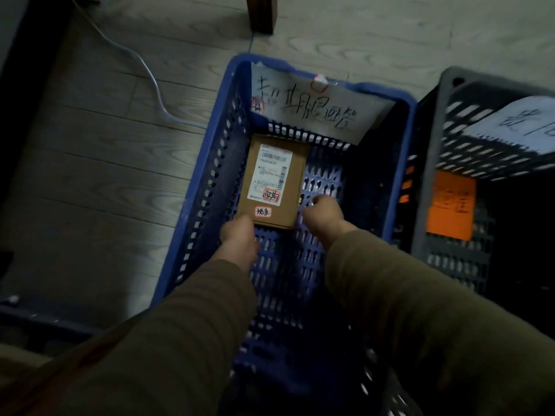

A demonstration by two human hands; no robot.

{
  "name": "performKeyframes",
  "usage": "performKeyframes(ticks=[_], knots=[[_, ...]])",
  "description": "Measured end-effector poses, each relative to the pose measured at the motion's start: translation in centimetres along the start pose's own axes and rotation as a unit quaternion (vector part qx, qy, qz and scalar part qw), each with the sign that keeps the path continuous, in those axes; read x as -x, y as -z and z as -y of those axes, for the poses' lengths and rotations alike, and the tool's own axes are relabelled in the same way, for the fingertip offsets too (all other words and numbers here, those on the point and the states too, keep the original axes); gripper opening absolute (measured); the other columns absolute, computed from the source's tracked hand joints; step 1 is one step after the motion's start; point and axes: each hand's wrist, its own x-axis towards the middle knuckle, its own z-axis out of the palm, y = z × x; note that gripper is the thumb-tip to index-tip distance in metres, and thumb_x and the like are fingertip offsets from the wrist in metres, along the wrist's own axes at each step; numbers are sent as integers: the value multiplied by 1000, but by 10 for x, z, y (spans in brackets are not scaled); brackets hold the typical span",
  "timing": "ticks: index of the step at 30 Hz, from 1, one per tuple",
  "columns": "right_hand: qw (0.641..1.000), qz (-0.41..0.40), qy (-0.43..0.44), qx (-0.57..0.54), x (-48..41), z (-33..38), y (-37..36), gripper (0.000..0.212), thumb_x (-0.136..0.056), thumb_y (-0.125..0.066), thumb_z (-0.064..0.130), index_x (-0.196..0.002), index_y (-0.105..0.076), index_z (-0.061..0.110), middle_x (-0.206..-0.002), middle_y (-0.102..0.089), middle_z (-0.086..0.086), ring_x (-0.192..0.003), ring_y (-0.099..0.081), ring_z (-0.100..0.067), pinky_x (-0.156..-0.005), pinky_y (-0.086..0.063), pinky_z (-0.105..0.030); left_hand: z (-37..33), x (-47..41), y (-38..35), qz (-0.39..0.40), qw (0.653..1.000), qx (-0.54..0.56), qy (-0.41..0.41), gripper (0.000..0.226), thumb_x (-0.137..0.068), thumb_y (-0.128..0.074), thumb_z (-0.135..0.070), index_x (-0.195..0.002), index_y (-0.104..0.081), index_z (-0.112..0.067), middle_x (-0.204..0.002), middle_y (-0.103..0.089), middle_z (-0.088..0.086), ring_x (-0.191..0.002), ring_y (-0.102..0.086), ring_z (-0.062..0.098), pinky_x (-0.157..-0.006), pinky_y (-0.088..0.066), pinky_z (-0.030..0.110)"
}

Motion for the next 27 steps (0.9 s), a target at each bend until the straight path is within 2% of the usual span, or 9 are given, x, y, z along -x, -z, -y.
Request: performKeyframes(ticks=[4,6,9,12,15,17,20,24,27], knots=[[999,-13,26,-40,92,31,62,19,-91,-47,5,-108,-55,4,-88,-57,-15,-72,-48,-20,-60,-37,-26,-12,115,3,55,998,-35,-13,35,-96,-44,-26,-125,-52,-7,-108,-61,12,-84,-54,22,-72,-40,31],[997,-26,59,-51,142,50,93,35,-91,-52,8,-124,-51,-2,-104,-60,-20,-83,-50,-21,-69,-38,-29,-26,183,10,103,994,-24,0,38,-98,-42,-27,-130,-47,-8,-108,-57,9,-101,-57,25,-85,-43,34],[992,-36,100,-61,218,80,135,46,-93,-53,16,-135,-43,2,-115,-59,-17,-93,-55,-25,-80,-46,-37,-48,275,27,148,989,12,-28,50,-100,-40,-28,-143,-32,-5,-141,-45,10,-132,-41,25,-109,-28,37],[987,-31,138,-73,296,104,166,45,-92,-55,20,-132,-47,1,-95,-60,-12,-87,-56,-22,-66,-45,-33,-62,358,58,150,985,51,-68,50,-99,-40,-28,-143,-33,-5,-145,-41,11,-133,-40,23,-109,-29,35],[976,-16,214,-20,383,120,190,41,-93,-54,22,-127,-51,0,-105,-59,-11,-90,-53,-19,-68,-39,-26,-60,443,96,154,976,69,-135,47,-98,-42,-30,-140,-38,-9,-143,-44,9,-130,-43,22,-99,-34,33],[958,-10,284,43,447,126,206,40,-94,-53,24,-127,-51,3,-115,-59,-10,-96,-54,-19,-77,-39,-25,-49,500,126,145,969,66,-190,39,-97,-44,-31,-132,-48,-13,-131,-55,6,-118,-52,16,-92,-39,31],[920,-4,377,111,545,128,221,38,-92,-55,25,-125,-54,6,-119,-61,-8,-105,-56,-19,-84,-39,-21,-30,582,181,124,954,68,-263,19,-97,-46,-27,-84,-57,-19,-83,-60,-7,-74,-58,0,-61,-43,13],[863,5,484,148,660,132,222,38,-89,-59,26,-121,-59,5,-112,-63,-7,-107,-58,-19,-84,-39,-20,-4,675,260,87,930,92,-344,16,-95,-49,-32,-81,-54,-27,-98,-59,-4,-104,-54,12,-86,-40,23],[821,52,542,171,744,135,206,37,-90,-58,27,-120,-60,5,-110,-63,-7,-99,-54,-13,-79,-35,-14,19,730,319,36,906,133,-401,18,-94,-50,-33,-79,-56,-27,-102,-60,1,-102,-55,15,-75,-38,24]])
